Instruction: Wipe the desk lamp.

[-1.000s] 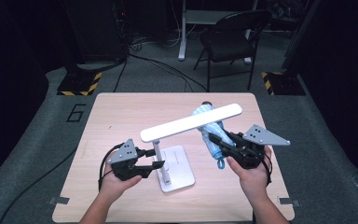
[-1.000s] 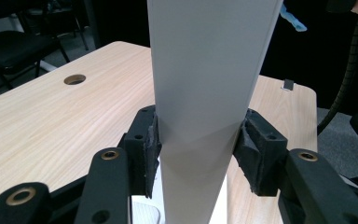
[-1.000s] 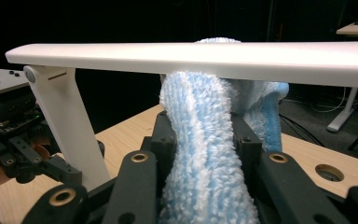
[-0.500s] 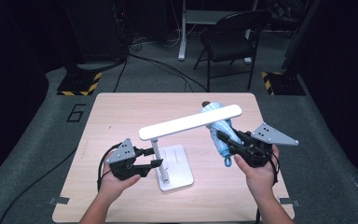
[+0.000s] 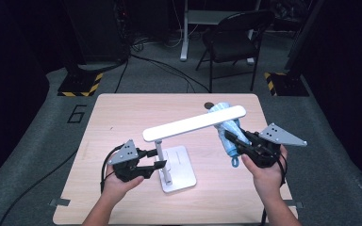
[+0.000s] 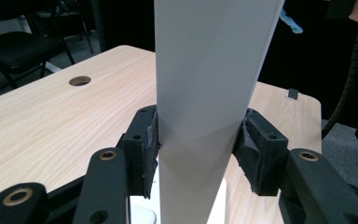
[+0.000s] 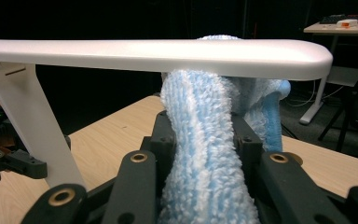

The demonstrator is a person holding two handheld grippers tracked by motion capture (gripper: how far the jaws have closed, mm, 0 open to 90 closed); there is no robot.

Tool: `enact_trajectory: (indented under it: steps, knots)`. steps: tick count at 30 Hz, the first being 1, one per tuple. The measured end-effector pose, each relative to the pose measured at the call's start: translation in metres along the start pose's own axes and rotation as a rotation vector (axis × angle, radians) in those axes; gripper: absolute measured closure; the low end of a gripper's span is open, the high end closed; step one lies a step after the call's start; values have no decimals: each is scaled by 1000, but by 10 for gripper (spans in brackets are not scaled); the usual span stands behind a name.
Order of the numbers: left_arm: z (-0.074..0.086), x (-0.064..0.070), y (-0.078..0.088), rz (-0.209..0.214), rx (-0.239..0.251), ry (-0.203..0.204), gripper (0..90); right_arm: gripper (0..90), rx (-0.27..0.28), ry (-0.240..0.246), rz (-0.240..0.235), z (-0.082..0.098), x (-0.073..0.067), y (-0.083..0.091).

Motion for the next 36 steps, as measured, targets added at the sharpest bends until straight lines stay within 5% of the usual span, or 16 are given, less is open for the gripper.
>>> enact_trajectory:
  steps: [21,36]
  knots:
    - [1,0,-1,1,12,-6,524,683,11,-12,56,-4,23,11]
    - [1,1,-2,3,10,-4,523,680,-5,2,28,-1,8,5]
Point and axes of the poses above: each handheld gripper's, and its own axes: y roughly backward along the jaws, z roughly out of its underside, x roughly to its right, the point moved 10 cm from there along -y, roughly forward along the jaws, and after that the axes turned 8 degrees about -y, right-handed, at the moved point
